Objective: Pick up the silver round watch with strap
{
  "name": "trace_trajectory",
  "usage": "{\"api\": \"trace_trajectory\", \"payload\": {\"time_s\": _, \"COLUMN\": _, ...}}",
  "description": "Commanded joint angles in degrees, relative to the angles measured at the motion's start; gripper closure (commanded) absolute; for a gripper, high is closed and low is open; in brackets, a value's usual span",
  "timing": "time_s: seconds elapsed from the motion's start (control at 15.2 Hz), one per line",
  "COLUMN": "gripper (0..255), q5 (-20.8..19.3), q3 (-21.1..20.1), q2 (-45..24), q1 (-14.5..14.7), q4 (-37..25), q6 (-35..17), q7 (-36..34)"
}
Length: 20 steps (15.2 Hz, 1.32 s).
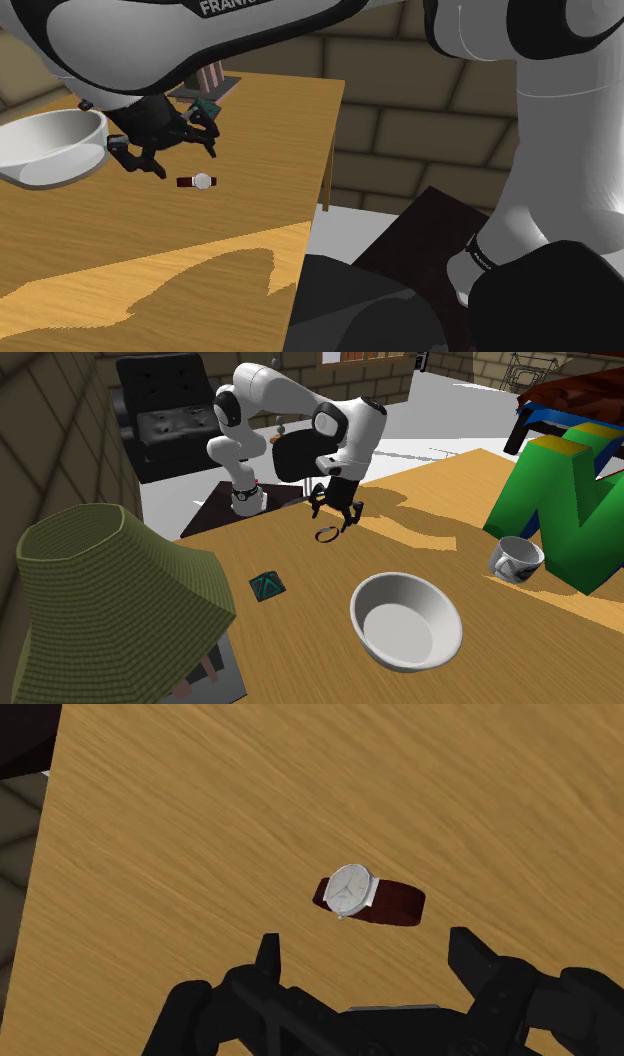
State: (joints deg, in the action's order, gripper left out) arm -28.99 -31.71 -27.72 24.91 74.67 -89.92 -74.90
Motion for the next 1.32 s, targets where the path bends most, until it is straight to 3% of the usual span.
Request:
{"api": "trace_trajectory", "payload": {"time_s": 0.0, "gripper": 0, "q5": -1.3, "q3": 0.4, "q2": -0.8, "q1": 1.3, "q4": -0.6, "q6": 0.8, "q7": -1.4}}
{"api": "trace_trajectory", "payload": {"time_s": 0.46, "gripper": 0, "q5": -1.6, "q3": 0.5, "q2": -1.0, "q1": 0.5, "q4": 3.5, "q6": -3.1, "q7": -2.7}}
{"api": "trace_trajectory", "payload": {"time_s": 0.53, "gripper": 255, "q5": -1.6, "q3": 0.5, "q2": -1.0, "q1": 0.5, "q4": 3.6, "q6": -3.1, "q7": -2.7}}
{"api": "trace_trajectory", "payload": {"time_s": 1.25, "gripper": 255, "q5": -1.4, "q3": 0.5, "q2": -0.9, "q1": 0.8, "q4": 2.2, "q6": -1.7, "q7": -2.2}}
